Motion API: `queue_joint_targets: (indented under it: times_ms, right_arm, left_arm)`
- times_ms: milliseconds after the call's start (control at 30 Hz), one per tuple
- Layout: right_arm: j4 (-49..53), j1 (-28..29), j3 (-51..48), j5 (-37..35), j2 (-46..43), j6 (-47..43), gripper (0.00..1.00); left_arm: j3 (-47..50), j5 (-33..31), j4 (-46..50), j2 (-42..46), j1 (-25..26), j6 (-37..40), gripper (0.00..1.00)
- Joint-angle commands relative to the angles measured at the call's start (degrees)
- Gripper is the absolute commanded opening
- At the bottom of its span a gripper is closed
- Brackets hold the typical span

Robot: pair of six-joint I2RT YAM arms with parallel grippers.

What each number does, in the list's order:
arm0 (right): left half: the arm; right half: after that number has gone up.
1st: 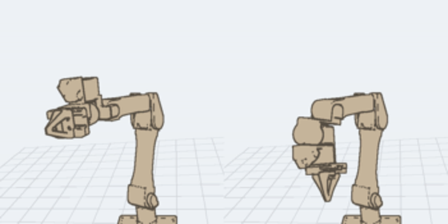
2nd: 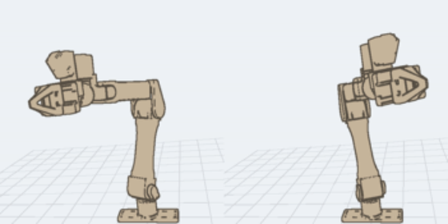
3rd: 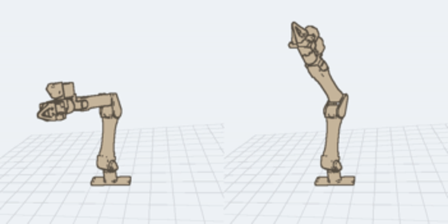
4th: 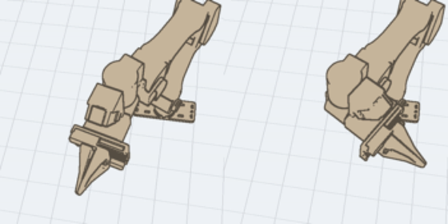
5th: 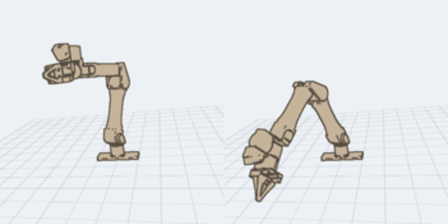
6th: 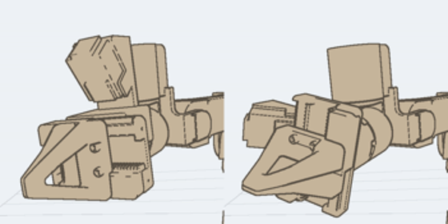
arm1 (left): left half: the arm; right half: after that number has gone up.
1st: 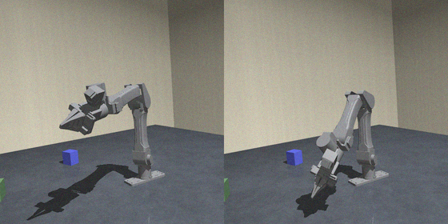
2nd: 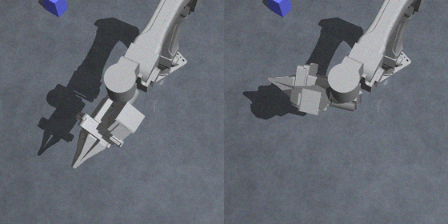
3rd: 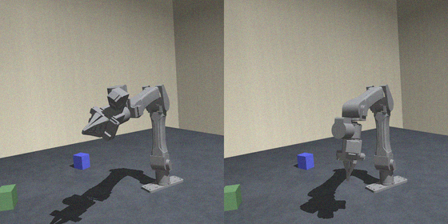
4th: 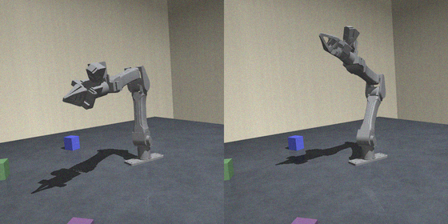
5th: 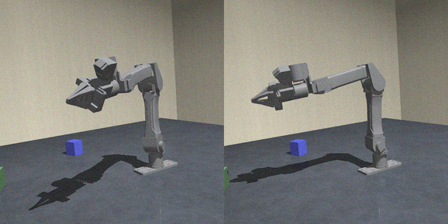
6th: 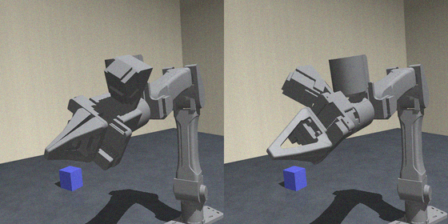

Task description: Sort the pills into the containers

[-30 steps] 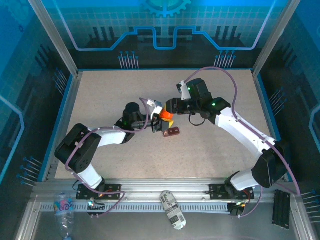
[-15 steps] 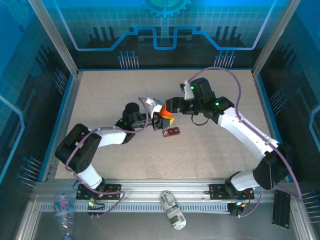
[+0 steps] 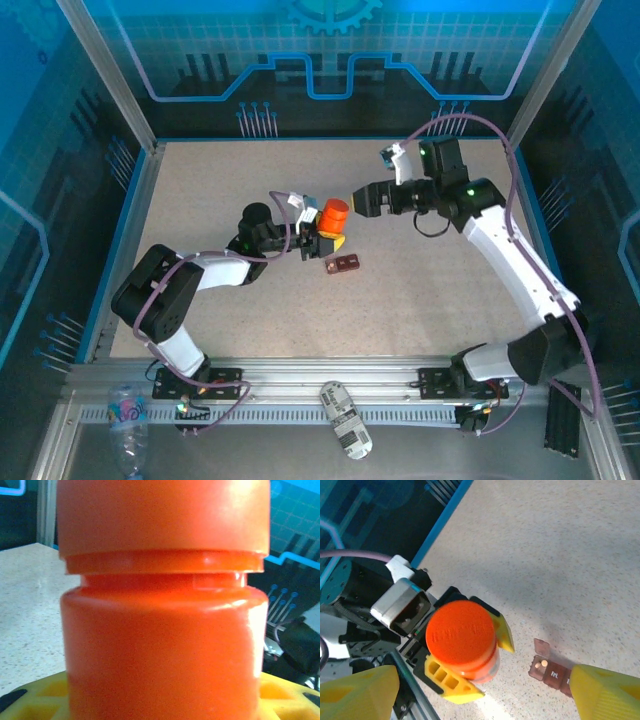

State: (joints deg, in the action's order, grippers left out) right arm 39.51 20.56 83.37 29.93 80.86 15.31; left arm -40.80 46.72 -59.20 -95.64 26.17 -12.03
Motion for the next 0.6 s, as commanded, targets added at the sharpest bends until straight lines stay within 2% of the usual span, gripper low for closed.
queue_joint_targets:
  times_ms: [0, 200, 567]
  right_arm:
    - [7.56, 0.37, 5.93, 7.54, 4.21, -8.11, 0.89]
    - [11.68, 2.79, 10.83, 7.95, 9.44, -11.26, 0.87]
    - [12.31, 4.58, 10.85, 7.62, 12.39, -11.94, 0.78]
  left_arm:
    - [-1.36, 5.80, -2.38, -0.46, -0.43, -1.85, 0.00]
    - [-2.06, 7.06, -1.81, -0.56, -0.47, -2.64, 0.00]
    - [-3.04, 7.68, -1.62, -0.74, -0.47, -3.35, 0.00]
